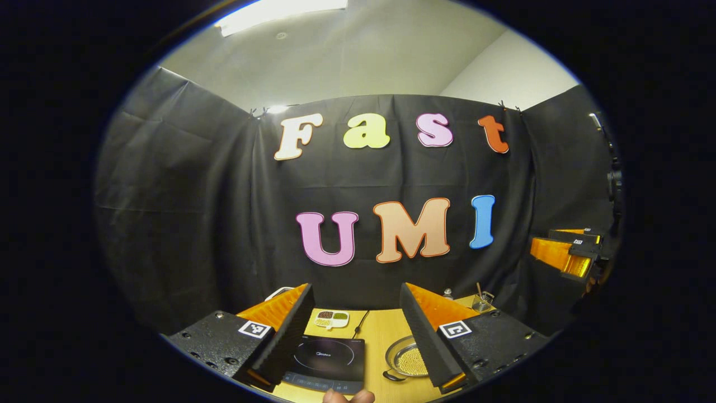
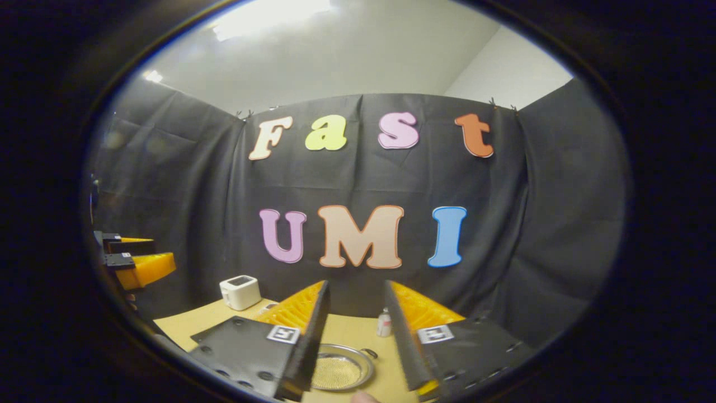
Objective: First push the handle of the pot to place it horizontally, then grasp the pot with both hands and set it on the induction cooktop.
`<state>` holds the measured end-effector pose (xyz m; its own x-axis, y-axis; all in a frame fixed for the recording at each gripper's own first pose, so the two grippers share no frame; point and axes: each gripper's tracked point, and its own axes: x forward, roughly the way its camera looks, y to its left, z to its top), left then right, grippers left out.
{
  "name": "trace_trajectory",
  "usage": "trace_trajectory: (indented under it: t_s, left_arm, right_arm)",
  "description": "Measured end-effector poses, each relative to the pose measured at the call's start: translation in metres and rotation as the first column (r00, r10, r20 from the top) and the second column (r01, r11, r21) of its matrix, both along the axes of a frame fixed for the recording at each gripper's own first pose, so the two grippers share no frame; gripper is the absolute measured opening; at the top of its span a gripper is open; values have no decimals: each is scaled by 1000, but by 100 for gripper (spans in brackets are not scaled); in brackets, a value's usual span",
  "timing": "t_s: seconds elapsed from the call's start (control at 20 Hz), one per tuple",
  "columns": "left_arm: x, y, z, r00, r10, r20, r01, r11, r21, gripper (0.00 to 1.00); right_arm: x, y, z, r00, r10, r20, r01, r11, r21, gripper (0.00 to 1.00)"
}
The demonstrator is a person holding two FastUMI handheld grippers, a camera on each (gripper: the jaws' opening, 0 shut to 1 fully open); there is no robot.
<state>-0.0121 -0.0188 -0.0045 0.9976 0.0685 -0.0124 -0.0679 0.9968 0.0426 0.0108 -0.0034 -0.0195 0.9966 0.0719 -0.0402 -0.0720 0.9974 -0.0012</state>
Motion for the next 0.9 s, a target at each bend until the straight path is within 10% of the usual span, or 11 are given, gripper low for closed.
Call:
trace_trajectory:
  t_s: [0.2,0.4,0.9]
  left_arm:
    - [-8,-5,9,1000,10,15,-11,1000,21,89]
    - [-11,-16,8,1000,8,11,-9,1000,23,94]
    - [-5,-14,8,1000,4,30,-6,998,56,94]
  right_arm:
    - [5,-1,-5,1000,-5,6,4,999,31,27]
    - [5,-4,-25,998,31,-54,-28,998,51,3]
    - [4,0,-96,974,71,-214,-45,991,124,0]
